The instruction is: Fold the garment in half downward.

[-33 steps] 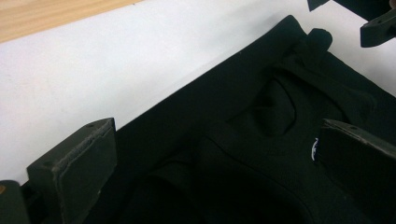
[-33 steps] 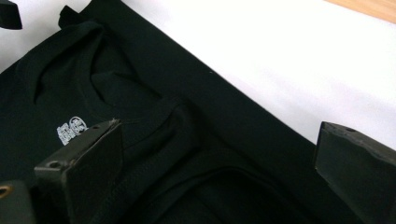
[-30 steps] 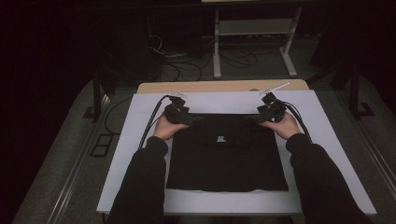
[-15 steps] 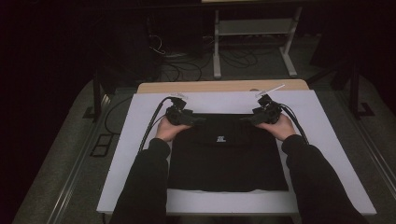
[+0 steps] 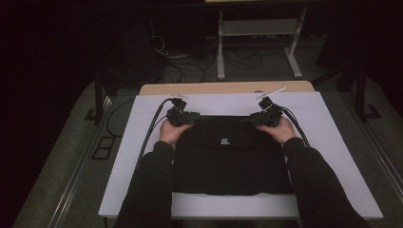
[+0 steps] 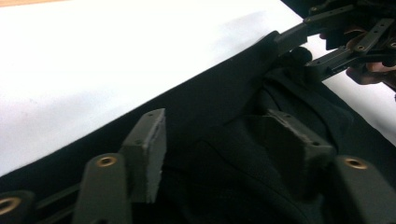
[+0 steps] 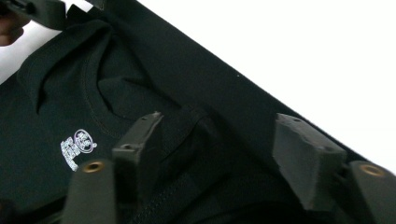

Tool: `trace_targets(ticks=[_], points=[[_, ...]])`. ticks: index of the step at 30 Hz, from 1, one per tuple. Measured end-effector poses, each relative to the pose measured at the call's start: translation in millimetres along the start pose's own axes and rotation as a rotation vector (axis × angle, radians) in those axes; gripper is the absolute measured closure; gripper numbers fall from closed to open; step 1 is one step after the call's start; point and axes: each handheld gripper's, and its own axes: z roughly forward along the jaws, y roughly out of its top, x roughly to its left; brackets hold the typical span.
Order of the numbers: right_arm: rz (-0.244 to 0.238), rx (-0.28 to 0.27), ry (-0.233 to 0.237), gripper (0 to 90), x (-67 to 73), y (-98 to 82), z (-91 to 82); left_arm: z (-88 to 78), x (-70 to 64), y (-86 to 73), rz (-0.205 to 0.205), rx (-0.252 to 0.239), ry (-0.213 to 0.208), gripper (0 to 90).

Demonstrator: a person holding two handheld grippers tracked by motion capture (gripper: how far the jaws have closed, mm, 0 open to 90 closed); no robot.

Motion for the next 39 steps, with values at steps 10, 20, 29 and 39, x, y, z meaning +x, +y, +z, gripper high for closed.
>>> trace_targets(ticks=[10, 20, 29, 39], points=[[0.019, 0.021, 0.026, 48.5, -5.6, -3.4, 6.6, 5.6, 7.6, -5.3, -0.021, 0.028, -0.015, 55.6], [0.009, 0.036, 0.061, 82.0, -5.3, -4.5, 5.6, 11.0, 2.5, -6.7, -0.009, 0.061, -0.055, 83.7], [-0.013, 0.003, 0.067, 83.5, -0.1, -1.1, -4.8, -1.1, -5.1, 0.9, 0.002, 0.029, -0.051, 86.6], [-0.032, -0.052, 0.067, 83.5, 8.8, 4.6, -26.0, -20.5, -23.3, 12.2, 0.038, -0.014, -0.036, 86.5]])
